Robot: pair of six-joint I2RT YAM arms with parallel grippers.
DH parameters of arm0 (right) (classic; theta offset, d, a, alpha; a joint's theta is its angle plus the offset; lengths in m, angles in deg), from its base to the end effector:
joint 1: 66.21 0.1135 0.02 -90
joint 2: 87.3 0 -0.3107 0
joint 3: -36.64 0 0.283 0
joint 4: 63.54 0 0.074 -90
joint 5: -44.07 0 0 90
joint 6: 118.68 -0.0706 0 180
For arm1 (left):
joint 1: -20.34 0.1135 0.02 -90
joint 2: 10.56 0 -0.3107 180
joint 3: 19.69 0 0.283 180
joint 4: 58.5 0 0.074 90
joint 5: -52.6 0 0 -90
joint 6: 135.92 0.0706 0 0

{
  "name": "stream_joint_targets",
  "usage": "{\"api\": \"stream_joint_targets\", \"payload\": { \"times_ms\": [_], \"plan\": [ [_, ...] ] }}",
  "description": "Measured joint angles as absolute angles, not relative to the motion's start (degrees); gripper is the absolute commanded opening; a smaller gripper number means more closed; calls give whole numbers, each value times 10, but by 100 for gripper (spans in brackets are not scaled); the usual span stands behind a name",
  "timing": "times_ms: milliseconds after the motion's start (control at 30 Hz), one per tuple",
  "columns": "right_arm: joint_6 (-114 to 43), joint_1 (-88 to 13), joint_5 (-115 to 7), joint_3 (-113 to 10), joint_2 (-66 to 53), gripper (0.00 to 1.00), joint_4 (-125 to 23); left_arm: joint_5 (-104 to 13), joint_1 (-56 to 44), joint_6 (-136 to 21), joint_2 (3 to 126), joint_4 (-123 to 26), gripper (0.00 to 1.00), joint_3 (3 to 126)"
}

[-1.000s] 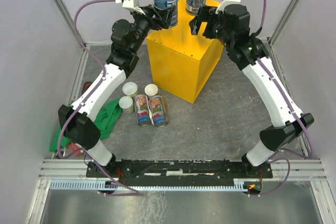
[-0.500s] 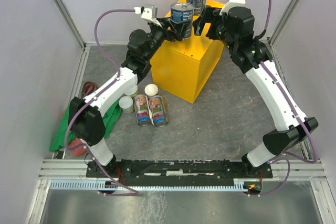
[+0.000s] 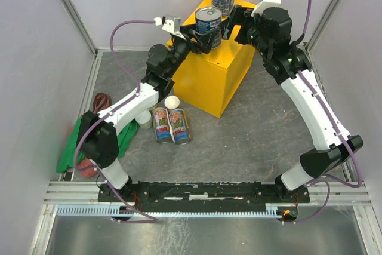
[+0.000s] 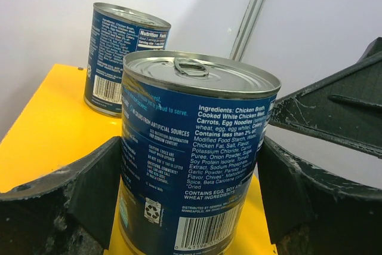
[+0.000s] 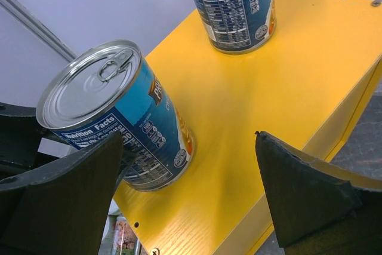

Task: Place and organize the canned foods onto the counter

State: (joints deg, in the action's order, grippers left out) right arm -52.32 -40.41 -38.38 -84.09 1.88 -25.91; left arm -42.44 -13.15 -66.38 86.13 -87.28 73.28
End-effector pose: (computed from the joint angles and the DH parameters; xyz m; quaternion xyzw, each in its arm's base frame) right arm 0.3641 0.1657 0.5570 0.0300 0.7427 0.2345 0.6265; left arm 0.3880 -0.2642 0.4649 0.0977 0.5287 -0.4034 0.7405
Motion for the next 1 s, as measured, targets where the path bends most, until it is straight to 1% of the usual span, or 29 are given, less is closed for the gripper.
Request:
{"api": "stream_joint_targets", "payload": {
  "times_ms": [67,200,267,333,467,633,833,1000],
  "plan": [
    [-526,-404,-390,-841,19,99,-262,-424,-132,-664,857,-875,59,727],
    [-530,-404,-410,-841,19,99,-266,-425,-135,-664,854,-873,66,724],
    [-531,-404,-422,-841,19,99,-269,-425,-135,-664,854,-873,73,724],
    [-531,-404,-433,-840,19,99,-272,-426,-135,-664,854,-872,77,724],
    [-531,-404,-449,-837,17,99,-274,-437,-135,-664,854,-871,79,724],
    [-530,-404,-462,-837,16,99,-273,-450,-135,-664,854,-869,87,725],
    [-528,-400,-471,-837,16,99,-270,-471,-132,-664,854,-853,92,733],
    [-527,-383,-481,-837,16,99,-269,-510,-132,-664,854,-846,92,735]
  ]
}}
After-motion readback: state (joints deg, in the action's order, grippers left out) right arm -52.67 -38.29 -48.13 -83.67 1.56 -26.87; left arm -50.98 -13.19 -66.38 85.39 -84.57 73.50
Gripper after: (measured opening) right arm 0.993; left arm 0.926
